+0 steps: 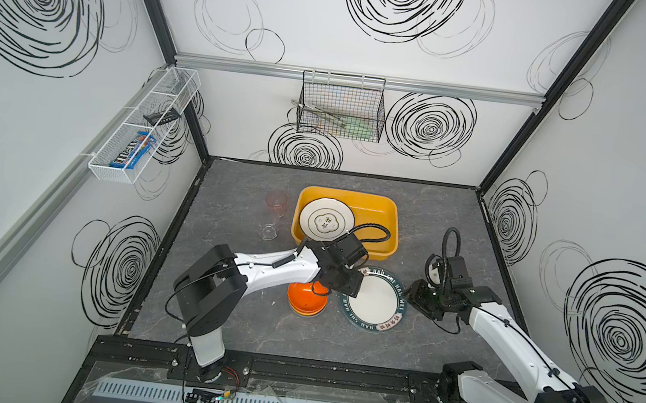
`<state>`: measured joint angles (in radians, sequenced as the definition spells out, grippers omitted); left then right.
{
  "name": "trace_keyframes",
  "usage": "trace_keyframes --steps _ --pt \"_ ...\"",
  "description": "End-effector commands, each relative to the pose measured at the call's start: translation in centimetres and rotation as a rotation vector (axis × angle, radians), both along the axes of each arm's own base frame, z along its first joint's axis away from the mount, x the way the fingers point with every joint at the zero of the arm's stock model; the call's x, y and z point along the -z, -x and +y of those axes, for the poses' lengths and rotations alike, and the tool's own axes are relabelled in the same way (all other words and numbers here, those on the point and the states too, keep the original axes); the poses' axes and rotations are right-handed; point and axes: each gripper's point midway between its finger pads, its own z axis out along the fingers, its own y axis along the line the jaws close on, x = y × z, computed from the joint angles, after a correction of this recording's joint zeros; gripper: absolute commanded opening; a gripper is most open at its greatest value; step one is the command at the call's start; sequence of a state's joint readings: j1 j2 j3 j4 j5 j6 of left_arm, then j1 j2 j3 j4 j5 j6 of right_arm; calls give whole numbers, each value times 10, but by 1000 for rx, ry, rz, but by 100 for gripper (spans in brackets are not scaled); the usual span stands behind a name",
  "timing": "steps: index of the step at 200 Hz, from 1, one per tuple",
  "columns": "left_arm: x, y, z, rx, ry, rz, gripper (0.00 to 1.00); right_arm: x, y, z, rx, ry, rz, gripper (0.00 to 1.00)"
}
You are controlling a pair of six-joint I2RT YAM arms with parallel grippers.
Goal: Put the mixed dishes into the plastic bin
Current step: 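Return the right gripper to the table plate while the left gripper approaches, then pinch the green-rim plate rim with the right gripper while the left gripper steadies it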
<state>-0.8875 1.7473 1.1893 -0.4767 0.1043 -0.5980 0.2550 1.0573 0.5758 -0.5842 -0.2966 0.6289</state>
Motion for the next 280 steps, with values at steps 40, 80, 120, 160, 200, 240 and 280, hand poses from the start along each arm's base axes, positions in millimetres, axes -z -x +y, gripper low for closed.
trace_keyframes --steps 40,80,120,160,200,240,280 --pt "12 -3 -10 22 -26 6 62 15 3 -2 21 1 36 48" --pt "21 -1 -10 19 -38 22 62 20 4 -1 15 -2 44 48" --pt "25 1 -12 23 -30 33 60 24 6 0 10 -4 51 48" --pt "29 2 -12 22 -31 41 60 29 7 2 5 -19 55 49" --pt "31 3 -14 26 -24 52 58 32 6 5 -3 -36 58 49" --pt "32 4 -15 28 -20 56 57 35 6 8 -8 -52 60 49" --pt "34 6 -18 39 -15 64 56 36 7 8 -7 -51 60 49"
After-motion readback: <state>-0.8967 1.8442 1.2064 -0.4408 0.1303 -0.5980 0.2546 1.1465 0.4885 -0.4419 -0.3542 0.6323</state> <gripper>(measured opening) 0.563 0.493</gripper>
